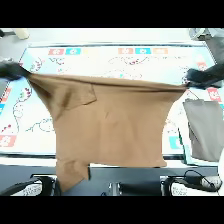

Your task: Fold the shirts.

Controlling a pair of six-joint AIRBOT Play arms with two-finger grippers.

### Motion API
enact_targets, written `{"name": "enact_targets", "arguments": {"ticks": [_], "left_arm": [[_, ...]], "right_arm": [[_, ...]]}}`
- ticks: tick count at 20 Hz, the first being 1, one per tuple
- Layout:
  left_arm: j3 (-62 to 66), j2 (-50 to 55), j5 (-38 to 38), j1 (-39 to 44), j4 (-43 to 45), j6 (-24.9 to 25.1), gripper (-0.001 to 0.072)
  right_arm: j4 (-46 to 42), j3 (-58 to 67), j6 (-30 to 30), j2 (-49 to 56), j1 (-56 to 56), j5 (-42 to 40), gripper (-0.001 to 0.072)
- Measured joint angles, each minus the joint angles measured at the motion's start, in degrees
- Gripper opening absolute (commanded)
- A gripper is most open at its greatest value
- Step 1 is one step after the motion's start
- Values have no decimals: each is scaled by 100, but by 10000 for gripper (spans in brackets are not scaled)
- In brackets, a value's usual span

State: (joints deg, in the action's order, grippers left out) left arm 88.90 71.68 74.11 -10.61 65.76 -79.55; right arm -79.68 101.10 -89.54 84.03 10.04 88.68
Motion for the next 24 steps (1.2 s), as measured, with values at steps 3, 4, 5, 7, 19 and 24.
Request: {"name": "enact_targets", "arguments": {"ticks": [3,4,5,7,19,24], "left_arm": [[-535,977,-752,151,-57,63,24],[-621,1244,-1062,175,-170,72,25],[-684,1467,-1368,197,-295,85,25],[-761,1849,-1989,232,-544,98,25],[-533,2356,-1976,129,-518,400,24],[-863,2498,-527,131,245,-46,207]], "right_arm": [[492,-83,-20,1082,2,-929,18],[684,-94,-24,1311,2,-1298,18],[879,-105,-28,1526,2,-1694,18],[1244,-116,-44,1821,2,-2411,18],[1287,-120,308,2129,-260,-1991,18],[999,-227,83,2450,-433,-782,77]]}}
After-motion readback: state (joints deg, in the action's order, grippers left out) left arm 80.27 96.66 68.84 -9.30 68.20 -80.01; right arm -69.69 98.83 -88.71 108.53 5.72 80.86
